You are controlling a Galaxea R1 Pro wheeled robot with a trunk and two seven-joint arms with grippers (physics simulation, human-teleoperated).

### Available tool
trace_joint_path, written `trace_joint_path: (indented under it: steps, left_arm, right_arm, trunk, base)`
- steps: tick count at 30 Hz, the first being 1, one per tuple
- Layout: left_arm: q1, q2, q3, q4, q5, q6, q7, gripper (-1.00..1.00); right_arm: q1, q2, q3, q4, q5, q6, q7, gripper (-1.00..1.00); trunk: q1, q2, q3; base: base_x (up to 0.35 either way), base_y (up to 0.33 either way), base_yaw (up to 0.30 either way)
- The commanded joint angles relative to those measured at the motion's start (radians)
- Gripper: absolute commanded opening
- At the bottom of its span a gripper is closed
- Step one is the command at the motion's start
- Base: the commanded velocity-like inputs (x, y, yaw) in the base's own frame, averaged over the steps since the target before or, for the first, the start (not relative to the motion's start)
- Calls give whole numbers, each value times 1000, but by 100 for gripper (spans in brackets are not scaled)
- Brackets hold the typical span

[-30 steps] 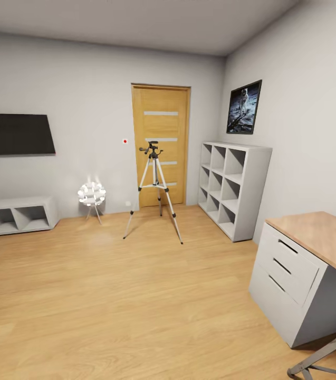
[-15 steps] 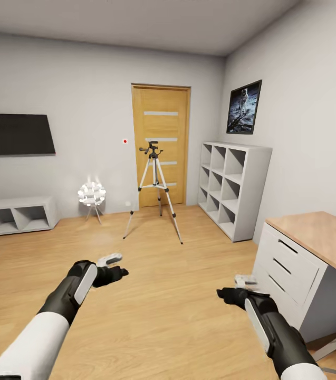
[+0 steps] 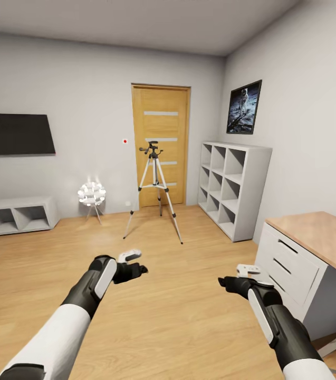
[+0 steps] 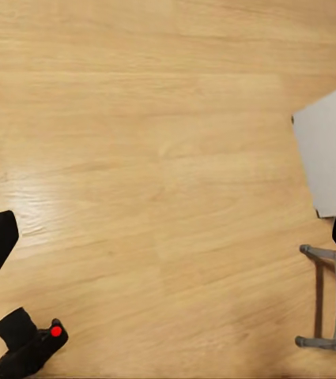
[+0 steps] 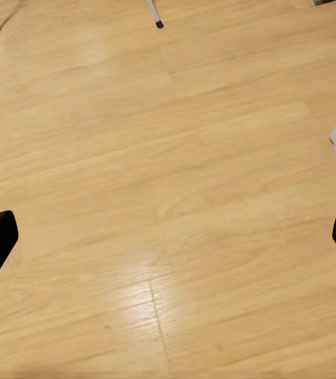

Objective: Attach the digital camera to the camera tripod in the bedroom.

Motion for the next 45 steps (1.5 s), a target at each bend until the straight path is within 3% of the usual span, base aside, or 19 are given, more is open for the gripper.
trace_joint_path:
  steps: [1,22,39,44,45]
  left_arm:
    - [-1,-1,-1,6,8,3,8,100]
    - [-2,-25,-2,72,7,-70,10,100]
    - [-2,-20,4,61,11,-69,3,100]
    - [-2,-9,40,60,73,-65,-11,100]
    - [-2,8,70,60,140,-62,-17,100]
  right_arm:
    - [-1,0,-2,-1,-5,6,2,100]
    - [-1,-1,-3,15,-7,40,3,100]
    - [-1,0,-3,3,-9,95,4,100]
    - [-1,3,1,2,-10,98,5,100]
    - [-1,5,1,2,-9,98,11,100]
  trunk:
    - [0,-1,-1]
    - [0,-1,-1]
    - [65,-120,-54]
    - [84,-155,-70]
    - [88,-162,-73]
  base:
    - [0,0,0]
    - [0,0,0]
    - [0,0,0]
    - [0,0,0]
    - [0,0,0]
